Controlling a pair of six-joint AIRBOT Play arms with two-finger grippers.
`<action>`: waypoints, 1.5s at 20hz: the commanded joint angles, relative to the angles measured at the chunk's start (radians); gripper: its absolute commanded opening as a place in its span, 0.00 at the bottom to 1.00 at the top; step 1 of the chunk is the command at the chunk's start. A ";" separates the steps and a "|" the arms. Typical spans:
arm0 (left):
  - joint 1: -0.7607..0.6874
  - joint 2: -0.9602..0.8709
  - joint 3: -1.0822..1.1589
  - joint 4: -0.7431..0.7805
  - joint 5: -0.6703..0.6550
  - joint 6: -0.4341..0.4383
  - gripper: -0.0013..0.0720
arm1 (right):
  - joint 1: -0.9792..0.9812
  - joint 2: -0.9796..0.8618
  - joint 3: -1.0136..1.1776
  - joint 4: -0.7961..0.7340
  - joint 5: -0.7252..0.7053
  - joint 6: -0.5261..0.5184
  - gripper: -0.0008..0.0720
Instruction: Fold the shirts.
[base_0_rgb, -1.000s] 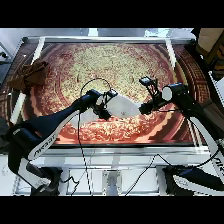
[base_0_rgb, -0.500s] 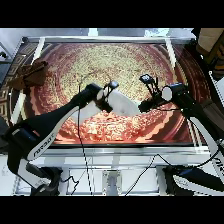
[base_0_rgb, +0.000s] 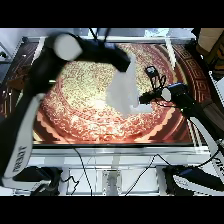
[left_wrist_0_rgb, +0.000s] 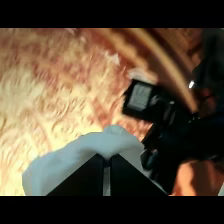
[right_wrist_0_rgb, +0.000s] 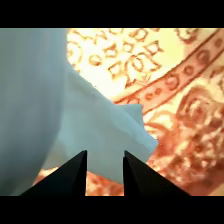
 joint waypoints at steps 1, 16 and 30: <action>0.008 0.121 0.059 -0.083 0.091 0.090 0.03 | 0.000 0.000 0.000 -0.240 -0.047 0.209 0.41; 0.602 0.180 -0.464 0.496 -0.327 -0.277 0.04 | 0.000 0.000 0.000 -0.218 0.034 0.146 0.17; 0.647 0.180 -0.634 0.292 -0.148 -0.273 0.04 | 0.002 -0.214 -0.116 0.855 -0.193 -0.475 0.45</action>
